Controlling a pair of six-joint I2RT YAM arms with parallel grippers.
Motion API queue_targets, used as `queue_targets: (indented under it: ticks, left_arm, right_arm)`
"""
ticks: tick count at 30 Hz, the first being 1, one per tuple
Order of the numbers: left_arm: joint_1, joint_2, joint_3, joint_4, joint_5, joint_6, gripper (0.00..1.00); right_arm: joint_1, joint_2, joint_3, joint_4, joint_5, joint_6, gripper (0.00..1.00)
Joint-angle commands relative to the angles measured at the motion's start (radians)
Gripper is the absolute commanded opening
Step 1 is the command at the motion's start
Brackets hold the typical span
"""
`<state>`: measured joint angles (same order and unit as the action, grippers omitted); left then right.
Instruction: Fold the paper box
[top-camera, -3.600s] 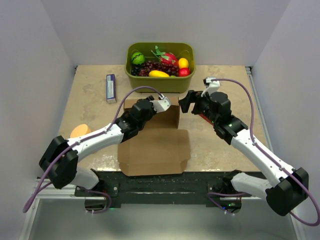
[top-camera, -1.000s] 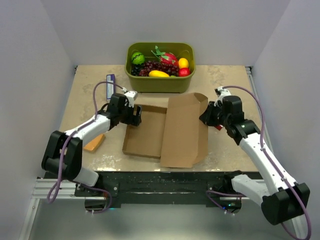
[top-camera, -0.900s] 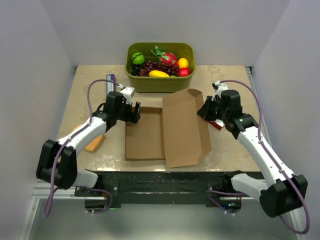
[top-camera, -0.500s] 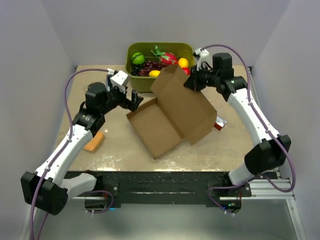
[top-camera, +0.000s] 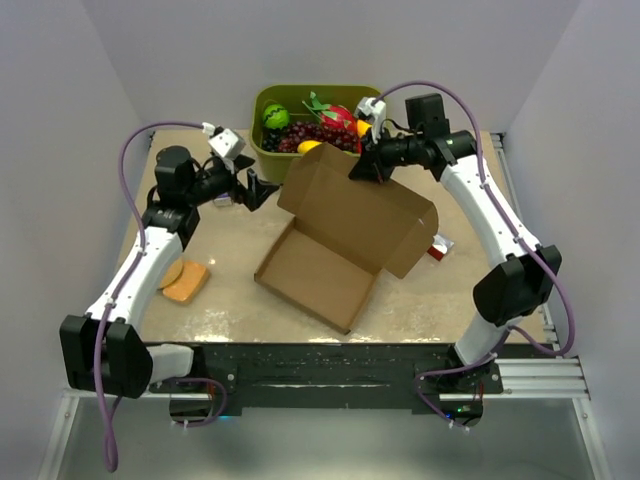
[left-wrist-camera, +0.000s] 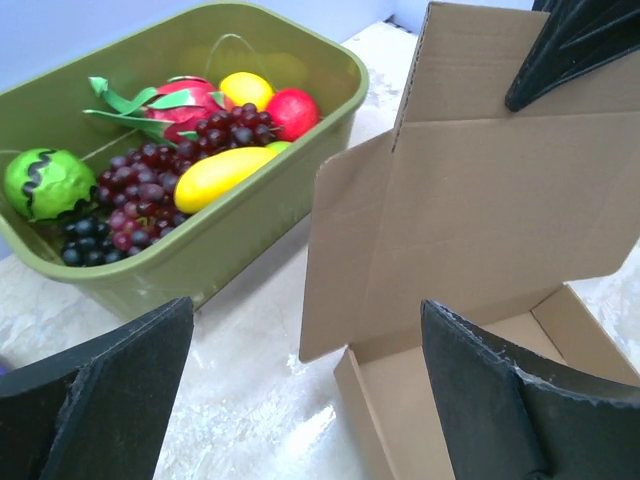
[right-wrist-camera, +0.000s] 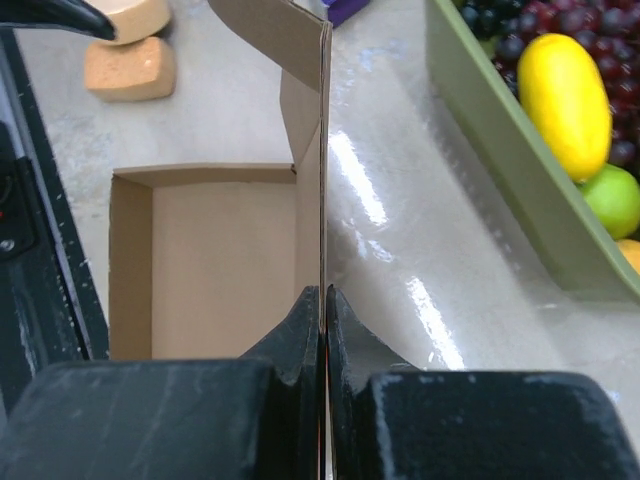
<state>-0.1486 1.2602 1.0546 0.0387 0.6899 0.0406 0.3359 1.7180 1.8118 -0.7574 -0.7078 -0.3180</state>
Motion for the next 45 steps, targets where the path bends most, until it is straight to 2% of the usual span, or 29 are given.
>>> queue_targets:
  ticks: [1, 5, 12, 20, 27, 29, 32, 33, 34, 35, 36, 37, 38, 40, 41, 45]
  left_arm:
    - [0.017, 0.008, -0.024, 0.084, 0.18, -0.001, 1.0]
    - [0.017, 0.024, -0.038, 0.087, 0.215, 0.007, 0.99]
    - [0.017, 0.074, -0.024, 0.092, 0.114, -0.021, 0.99]
    - [0.017, 0.102, -0.038, 0.138, 0.137, -0.067, 0.97]
    - [0.009, 0.134, -0.041, 0.161, 0.232, -0.096, 0.6]
    - [0.006, 0.13, -0.045, 0.159, 0.234, -0.091, 0.54]
    - [-0.005, 0.134, -0.047, 0.15, 0.232, -0.078, 0.39]
    - [-0.008, 0.136, -0.047, 0.147, 0.229, -0.073, 0.28]
    - [-0.014, 0.137, -0.047, 0.142, 0.226, -0.07, 0.21]
    - [-0.016, 0.139, -0.047, 0.138, 0.22, -0.064, 0.14]
    - [-0.017, 0.139, -0.047, 0.135, 0.217, -0.061, 0.02]
    - [-0.017, 0.137, -0.048, 0.133, 0.215, -0.059, 0.0]
    - [-0.017, 0.136, -0.05, 0.129, 0.203, -0.059, 0.0]
    - [-0.017, 0.123, -0.064, 0.128, 0.195, -0.056, 0.0]
    - [-0.017, 0.119, -0.07, 0.136, 0.194, -0.054, 0.0]
    - [-0.017, 0.102, -0.09, 0.125, 0.178, -0.045, 0.0]
  right_arm:
    - [0.014, -0.005, 0.06, -0.056, -0.091, -0.072, 0.0]
    - [0.023, 0.014, 0.086, -0.069, -0.113, -0.085, 0.0]
    - [0.058, 0.038, 0.1, -0.083, -0.11, -0.095, 0.0]
    - [0.084, 0.06, 0.116, -0.085, -0.107, -0.095, 0.0]
    - [0.089, 0.065, 0.118, -0.077, -0.09, -0.093, 0.0]
    - [0.089, 0.063, 0.116, -0.074, -0.084, -0.086, 0.0]
    - [0.091, 0.068, 0.118, -0.06, -0.073, -0.075, 0.0]
    - [0.091, 0.066, 0.118, -0.05, -0.07, -0.069, 0.0]
    - [0.089, 0.065, 0.113, -0.04, -0.062, -0.059, 0.03]
    - [0.089, 0.06, 0.107, -0.028, -0.056, -0.038, 0.12]
    - [0.089, 0.052, 0.098, 0.01, -0.047, -0.02, 0.18]
    - [0.091, 0.043, 0.055, 0.042, -0.01, 0.005, 0.26]
    - [0.089, 0.01, 0.016, 0.105, 0.014, 0.108, 0.39]
    - [0.089, -0.024, -0.088, 0.255, 0.08, 0.164, 0.55]
    - [0.084, -0.061, -0.123, 0.297, 0.105, 0.218, 0.69]
    - [0.043, -0.164, -0.239, 0.459, 0.194, 0.339, 0.81]
